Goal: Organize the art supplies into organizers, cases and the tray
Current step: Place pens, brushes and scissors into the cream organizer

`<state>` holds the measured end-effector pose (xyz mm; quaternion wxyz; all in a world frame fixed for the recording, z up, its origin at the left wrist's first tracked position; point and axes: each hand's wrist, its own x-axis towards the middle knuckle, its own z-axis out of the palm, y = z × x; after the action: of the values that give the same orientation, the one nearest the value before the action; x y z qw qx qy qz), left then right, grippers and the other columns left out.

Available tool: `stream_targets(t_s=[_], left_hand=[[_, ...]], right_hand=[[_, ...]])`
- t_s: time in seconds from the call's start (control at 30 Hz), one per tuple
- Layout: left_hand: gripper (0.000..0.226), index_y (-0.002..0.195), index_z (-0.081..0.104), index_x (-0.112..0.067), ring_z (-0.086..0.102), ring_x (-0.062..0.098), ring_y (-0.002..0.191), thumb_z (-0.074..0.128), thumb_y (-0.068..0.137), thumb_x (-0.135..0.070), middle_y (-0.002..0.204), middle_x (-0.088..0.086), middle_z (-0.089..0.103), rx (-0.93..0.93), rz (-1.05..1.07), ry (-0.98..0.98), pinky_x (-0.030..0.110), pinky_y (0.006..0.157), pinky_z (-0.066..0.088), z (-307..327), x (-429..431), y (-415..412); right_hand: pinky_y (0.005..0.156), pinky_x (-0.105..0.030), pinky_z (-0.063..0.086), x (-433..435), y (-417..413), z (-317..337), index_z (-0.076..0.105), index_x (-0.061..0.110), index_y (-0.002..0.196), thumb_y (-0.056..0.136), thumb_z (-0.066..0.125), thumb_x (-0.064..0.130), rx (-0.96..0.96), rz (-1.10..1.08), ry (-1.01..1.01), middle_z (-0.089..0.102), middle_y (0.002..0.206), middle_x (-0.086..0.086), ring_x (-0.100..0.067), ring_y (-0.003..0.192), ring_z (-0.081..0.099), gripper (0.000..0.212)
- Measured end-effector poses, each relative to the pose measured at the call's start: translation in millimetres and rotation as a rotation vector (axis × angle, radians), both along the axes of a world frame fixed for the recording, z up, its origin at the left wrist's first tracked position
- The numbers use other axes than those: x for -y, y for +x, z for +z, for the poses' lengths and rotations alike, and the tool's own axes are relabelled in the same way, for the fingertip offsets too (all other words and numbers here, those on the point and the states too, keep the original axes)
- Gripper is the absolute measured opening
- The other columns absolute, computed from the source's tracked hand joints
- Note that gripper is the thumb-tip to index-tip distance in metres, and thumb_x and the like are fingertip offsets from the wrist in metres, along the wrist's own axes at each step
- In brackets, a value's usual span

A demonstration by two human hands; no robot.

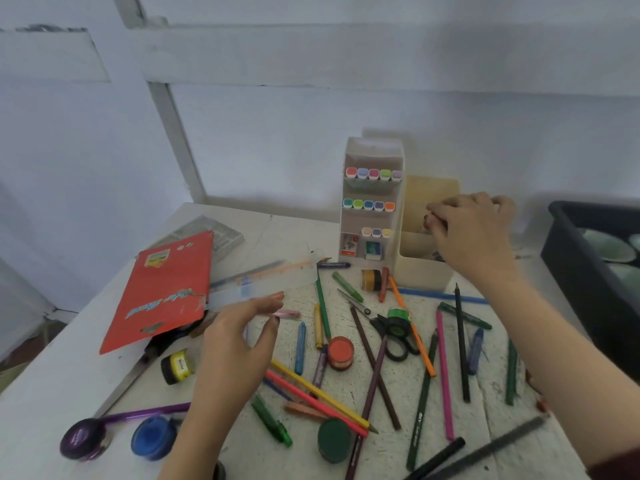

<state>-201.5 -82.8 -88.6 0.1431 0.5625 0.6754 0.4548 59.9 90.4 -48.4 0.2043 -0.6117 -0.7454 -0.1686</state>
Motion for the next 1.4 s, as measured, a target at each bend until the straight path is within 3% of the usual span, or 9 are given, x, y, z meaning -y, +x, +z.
stream_targets(t_s=[0.1,0.2,0.3,0.37,0.47,0.7,0.9,1.1,1.4], left_hand=[[0.050,0.075,0.063,-0.056,0.048,-0.023,0.097,0.064,0.085,-0.007,0.092,-0.046,0.058,0.001,-0.014,-0.019,0.013,0.083,0.039,2,2,-1],[0.056,0.081,0.061,-0.063,0.049,-0.021,0.098,0.064,0.085,-0.008,0.097,-0.049,0.054,-0.001,-0.017,-0.012,0.013,0.084,0.039,5,4,-2],[0.046,0.076,0.063,-0.053,0.047,-0.024,0.098,0.064,0.085,-0.008,0.091,-0.040,0.061,0.000,-0.029,-0.028,0.009,0.083,0.037,3,6,-1],[0.043,0.080,0.060,-0.049,0.045,-0.027,0.096,0.064,0.085,-0.006,0.090,-0.035,0.060,-0.006,-0.046,-0.029,0.004,0.083,0.036,3,7,1],[0.039,0.084,0.061,-0.044,0.043,-0.031,0.094,0.063,0.086,-0.005,0.093,-0.033,0.058,-0.010,-0.098,-0.045,-0.008,0.079,0.029,4,10,6],[0.035,0.089,0.060,-0.044,0.049,-0.024,0.092,0.064,0.086,-0.009,0.092,-0.030,0.060,-0.022,-0.062,-0.078,0.004,0.078,0.038,-4,21,-4],[0.022,0.101,0.070,-0.019,0.056,0.008,0.090,0.062,0.086,-0.007,0.096,-0.012,0.066,-0.127,0.229,-0.118,0.024,0.081,0.039,-7,36,-44],[0.016,0.099,0.068,-0.016,0.048,0.015,0.075,0.055,0.089,-0.014,0.092,0.001,0.065,-0.276,0.560,-0.297,0.029,0.065,0.037,-6,44,-92],[0.017,0.102,0.064,-0.016,0.051,0.017,0.073,0.052,0.092,-0.025,0.080,-0.001,0.055,-0.450,0.512,-0.518,0.026,0.065,0.040,-26,27,-112]], right_hand=[[0.097,-0.054,0.028,9,-3,-5,0.070,0.012,0.108,0.088,0.056,0.023,-0.014,0.019,0.100,0.058,0.124,-0.018,-0.039,0.113,0.048,0.026],[0.081,-0.040,0.036,37,-15,-8,0.068,0.013,0.100,0.086,0.051,0.022,-0.114,0.179,0.153,0.063,0.105,-0.010,-0.029,0.096,0.054,0.023],[0.077,-0.030,0.035,67,-28,-22,0.067,0.018,0.100,0.090,0.055,0.021,-0.127,0.374,-0.044,0.066,0.094,0.001,-0.019,0.090,0.057,0.016],[0.087,-0.033,0.036,80,-32,-33,0.062,0.025,0.116,0.092,0.052,0.033,-0.048,0.407,-0.241,0.065,0.108,0.008,-0.015,0.103,0.056,0.027],[0.101,-0.033,0.026,90,-29,-46,0.055,0.032,0.125,0.093,0.045,0.044,0.026,0.387,-0.448,0.059,0.121,0.016,-0.008,0.116,0.048,0.035],[0.101,-0.028,0.021,110,-22,-49,0.062,0.021,0.075,0.096,0.041,0.043,-0.017,0.328,-0.478,0.058,0.065,0.007,-0.005,0.065,0.051,0.036],[0.094,-0.036,0.034,116,-27,-42,0.054,0.028,0.092,0.092,0.044,0.045,0.043,0.111,-0.540,0.055,0.092,0.009,-0.013,0.090,0.052,0.020],[0.101,-0.041,0.037,113,-36,-29,0.045,0.026,0.097,0.091,0.047,0.041,0.084,-0.019,-0.779,0.053,0.094,0.007,-0.014,0.094,0.050,0.016],[0.090,-0.035,0.042,113,-41,-30,0.043,0.024,0.094,0.091,0.048,0.044,0.107,-0.113,-0.796,0.044,0.076,0.008,-0.015,0.086,0.048,0.020]])
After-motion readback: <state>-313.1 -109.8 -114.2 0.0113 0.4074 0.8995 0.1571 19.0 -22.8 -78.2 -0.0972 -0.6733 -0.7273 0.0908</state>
